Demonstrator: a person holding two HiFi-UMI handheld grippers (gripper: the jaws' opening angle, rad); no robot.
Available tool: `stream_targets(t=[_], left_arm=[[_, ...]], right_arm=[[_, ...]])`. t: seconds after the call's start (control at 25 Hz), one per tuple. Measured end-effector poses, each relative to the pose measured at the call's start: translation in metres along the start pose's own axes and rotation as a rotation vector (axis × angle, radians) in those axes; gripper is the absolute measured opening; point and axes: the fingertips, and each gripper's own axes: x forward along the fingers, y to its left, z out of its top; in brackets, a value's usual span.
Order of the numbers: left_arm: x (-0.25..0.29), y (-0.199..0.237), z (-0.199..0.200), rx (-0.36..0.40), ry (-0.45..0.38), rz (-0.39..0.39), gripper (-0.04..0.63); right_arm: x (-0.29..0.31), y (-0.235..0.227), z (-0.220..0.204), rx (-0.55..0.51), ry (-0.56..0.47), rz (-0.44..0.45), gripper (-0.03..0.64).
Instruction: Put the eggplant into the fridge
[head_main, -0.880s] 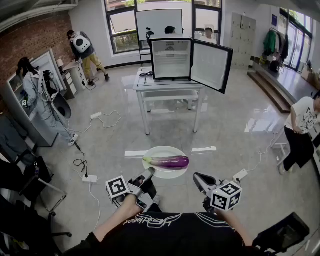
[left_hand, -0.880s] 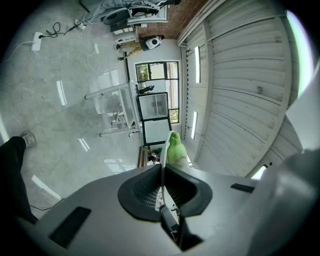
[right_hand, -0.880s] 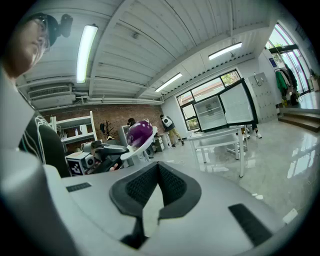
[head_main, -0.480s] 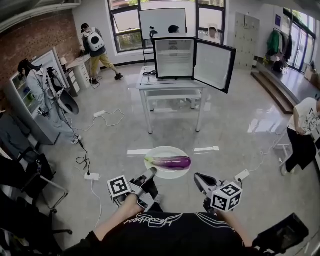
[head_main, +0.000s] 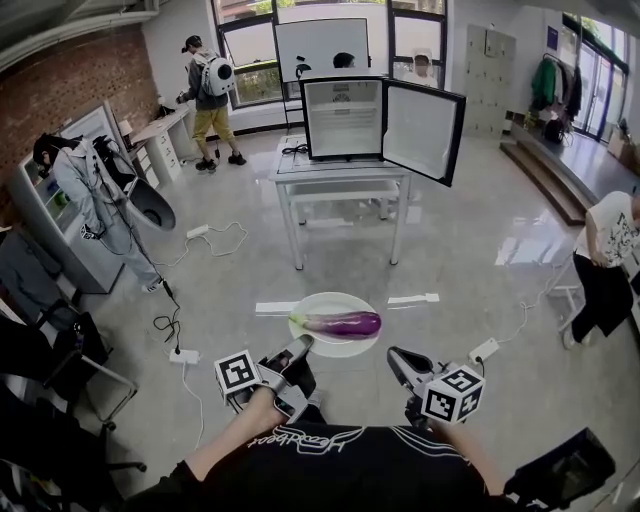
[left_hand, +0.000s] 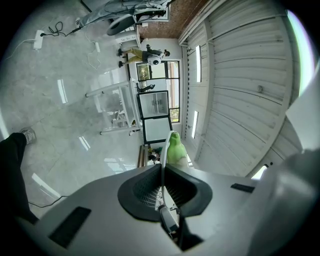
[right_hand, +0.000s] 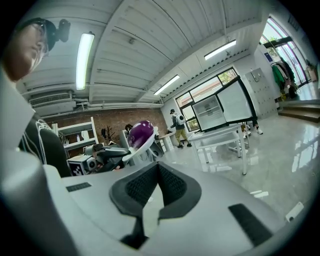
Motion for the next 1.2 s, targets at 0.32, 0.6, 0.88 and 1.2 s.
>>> stream_targets(t=[0.32,0.6,0.88,1.2], left_arm=[[0.011,0.008,-0.001,0.000,0.009,0.018,0.025],[0.021,0.013,0.007,-0.010,0.028,0.018,0.025],[0.046,0.024,0.027,-0.020,0.040,0.019,0.025],[0.082,0.041,0.081,-0.053,0.029,0.026,0.025]], right_arm=[[-0.002,-0.012,-0.005,0.012,-0.017,-0.001,0.006],[0.011,-0.019,-0.004,-0.006,-0.017,-0.014,0.006],[0.030,-0.045,-0.005,0.017,-0.005,-0.037,0.006],[0.090,-0.081,0.022,0.033,-0.017,-0.021,0.006]])
